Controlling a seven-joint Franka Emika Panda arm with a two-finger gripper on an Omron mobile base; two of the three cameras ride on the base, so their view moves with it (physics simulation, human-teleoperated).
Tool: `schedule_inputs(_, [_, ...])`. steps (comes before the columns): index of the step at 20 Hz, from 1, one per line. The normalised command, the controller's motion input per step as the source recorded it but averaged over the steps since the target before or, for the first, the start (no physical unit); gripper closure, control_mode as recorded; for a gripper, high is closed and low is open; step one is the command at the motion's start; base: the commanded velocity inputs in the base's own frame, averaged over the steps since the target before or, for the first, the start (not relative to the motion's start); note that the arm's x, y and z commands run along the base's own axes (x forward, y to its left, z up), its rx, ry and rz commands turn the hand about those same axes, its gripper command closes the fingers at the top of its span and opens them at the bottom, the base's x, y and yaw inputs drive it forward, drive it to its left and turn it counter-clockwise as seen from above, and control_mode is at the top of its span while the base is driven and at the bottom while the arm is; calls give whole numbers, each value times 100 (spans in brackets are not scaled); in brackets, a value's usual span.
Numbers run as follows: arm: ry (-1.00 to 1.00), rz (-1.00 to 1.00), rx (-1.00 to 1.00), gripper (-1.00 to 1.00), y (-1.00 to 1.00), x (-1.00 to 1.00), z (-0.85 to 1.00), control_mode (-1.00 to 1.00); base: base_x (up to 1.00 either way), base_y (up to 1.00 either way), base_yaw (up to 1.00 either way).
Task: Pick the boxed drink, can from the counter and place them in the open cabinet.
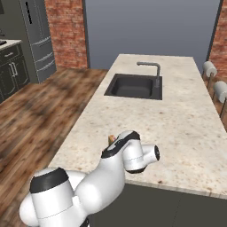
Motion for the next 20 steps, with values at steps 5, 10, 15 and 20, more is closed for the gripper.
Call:
schedule_inputs(5, [7, 0, 0, -100, 27, 14, 0, -100, 0, 0, 0])
schedule_inputs(10, [1, -1, 0, 100, 15, 5, 0, -100, 0, 0, 0])
schedule_inputs(15, [-8, -3, 4, 100, 0, -1, 26, -100, 0, 0, 0])
schedule_inputs(20, [-13, -16, 9, 100, 1, -7, 92, -100, 0, 0, 0])
